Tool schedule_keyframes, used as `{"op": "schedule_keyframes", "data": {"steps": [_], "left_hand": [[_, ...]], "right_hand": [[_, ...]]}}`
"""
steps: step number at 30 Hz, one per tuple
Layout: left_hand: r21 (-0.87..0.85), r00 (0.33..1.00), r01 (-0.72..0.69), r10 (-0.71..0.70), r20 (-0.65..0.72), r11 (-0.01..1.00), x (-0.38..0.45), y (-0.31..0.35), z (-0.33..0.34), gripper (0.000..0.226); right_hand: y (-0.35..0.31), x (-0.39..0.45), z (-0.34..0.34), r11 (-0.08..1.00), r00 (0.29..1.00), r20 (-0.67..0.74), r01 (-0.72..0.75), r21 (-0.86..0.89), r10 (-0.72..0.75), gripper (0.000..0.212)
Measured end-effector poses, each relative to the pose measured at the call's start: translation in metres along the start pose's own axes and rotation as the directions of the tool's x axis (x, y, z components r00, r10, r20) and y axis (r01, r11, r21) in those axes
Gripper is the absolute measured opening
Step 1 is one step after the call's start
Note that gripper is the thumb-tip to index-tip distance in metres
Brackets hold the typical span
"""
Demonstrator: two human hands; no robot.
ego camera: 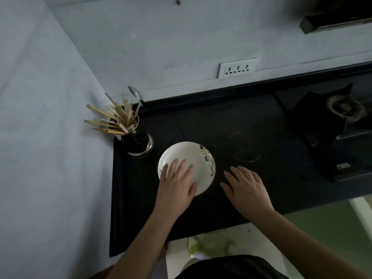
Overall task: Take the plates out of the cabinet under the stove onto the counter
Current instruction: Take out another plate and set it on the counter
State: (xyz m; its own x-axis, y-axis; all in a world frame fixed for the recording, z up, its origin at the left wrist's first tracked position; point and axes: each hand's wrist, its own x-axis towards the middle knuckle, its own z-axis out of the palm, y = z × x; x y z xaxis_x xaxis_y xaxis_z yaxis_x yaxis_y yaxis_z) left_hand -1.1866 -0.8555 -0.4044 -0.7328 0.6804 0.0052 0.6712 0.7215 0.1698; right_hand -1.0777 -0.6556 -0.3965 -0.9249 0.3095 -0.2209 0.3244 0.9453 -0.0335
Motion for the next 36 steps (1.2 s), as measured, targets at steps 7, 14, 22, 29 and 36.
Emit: {"op": "schedule_keyframes", "data": {"steps": [7, 14, 22, 29, 36], "left_hand": [[0.098, 0.965, -0.264, 0.263, 0.018, 0.96, -0.004, 0.046, -0.03, 0.06], [0.174, 0.917, -0.399, 0.396, 0.052, 0.9, 0.0, 0.153, -0.053, 0.06], [0.15, 0.83, -0.557, 0.542, 0.127, 0.817, -0.012, 0.311, -0.04, 0.064], [0.065, 0.706, -0.707, 0.697, 0.127, 0.704, -0.023, 0.385, -0.033, 0.063], [0.017, 0.52, -0.851, 0.835, 0.183, 0.526, -0.01, 0.401, -0.025, 0.064]], "right_hand": [[0.05, -0.067, -0.017, 0.997, 0.994, -0.076, -0.073, 0.003, 0.073, 0.06], [0.116, -0.148, -0.027, 0.971, 0.963, -0.161, -0.193, 0.141, 0.215, 0.061], [0.203, -0.25, -0.026, 0.897, 0.891, -0.158, -0.395, 0.196, 0.426, 0.064], [0.237, -0.31, -0.016, 0.752, 0.758, -0.126, -0.584, 0.306, 0.64, 0.065], [0.226, -0.348, -0.014, 0.612, 0.626, -0.077, -0.718, 0.332, 0.776, 0.067]]}}
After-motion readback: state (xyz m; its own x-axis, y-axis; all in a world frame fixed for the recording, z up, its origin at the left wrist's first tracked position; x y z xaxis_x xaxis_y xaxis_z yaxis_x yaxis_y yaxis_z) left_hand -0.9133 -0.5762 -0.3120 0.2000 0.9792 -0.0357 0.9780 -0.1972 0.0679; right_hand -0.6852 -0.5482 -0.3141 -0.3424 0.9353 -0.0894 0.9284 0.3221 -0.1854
